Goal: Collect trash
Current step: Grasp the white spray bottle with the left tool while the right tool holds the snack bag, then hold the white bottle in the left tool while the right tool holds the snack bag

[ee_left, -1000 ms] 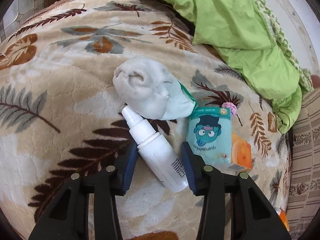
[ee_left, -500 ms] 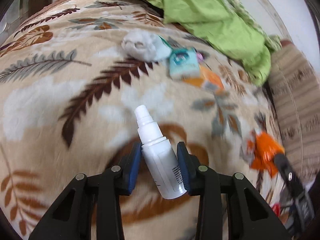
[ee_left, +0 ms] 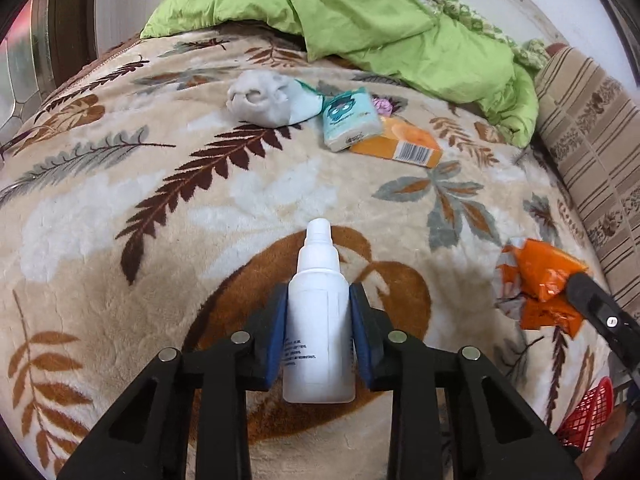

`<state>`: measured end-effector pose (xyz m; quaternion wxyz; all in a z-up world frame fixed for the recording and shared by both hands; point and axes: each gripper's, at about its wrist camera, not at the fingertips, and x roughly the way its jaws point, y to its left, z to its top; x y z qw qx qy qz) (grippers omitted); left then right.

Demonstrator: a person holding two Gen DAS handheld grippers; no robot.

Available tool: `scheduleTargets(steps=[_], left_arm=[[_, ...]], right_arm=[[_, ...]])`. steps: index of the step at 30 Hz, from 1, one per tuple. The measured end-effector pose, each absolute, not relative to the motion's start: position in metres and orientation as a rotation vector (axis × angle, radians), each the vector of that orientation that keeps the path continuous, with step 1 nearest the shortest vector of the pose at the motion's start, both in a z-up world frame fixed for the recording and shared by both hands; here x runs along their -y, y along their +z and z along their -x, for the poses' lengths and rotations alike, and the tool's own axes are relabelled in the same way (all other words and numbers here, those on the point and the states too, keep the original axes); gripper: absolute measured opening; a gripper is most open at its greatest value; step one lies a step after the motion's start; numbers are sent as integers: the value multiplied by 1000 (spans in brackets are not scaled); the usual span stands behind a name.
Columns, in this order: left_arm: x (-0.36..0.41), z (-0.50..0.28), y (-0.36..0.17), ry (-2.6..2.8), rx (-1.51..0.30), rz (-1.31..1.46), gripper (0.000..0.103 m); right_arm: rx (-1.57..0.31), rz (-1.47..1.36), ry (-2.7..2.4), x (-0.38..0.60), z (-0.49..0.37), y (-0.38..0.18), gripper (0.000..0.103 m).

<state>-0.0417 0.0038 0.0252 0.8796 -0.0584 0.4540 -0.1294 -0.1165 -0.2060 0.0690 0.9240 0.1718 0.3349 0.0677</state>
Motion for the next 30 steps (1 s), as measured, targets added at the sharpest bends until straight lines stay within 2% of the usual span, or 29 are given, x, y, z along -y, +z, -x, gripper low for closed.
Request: scheduleTargets(steps=[16,30], left_arm=[[1,51,25,-261,-917,85,29],[11,45,19,-234,-871,16,29]], right_arm=[[-682,-355,94,212,118,71,28],[-619,-289,73,212,153,87,28]])
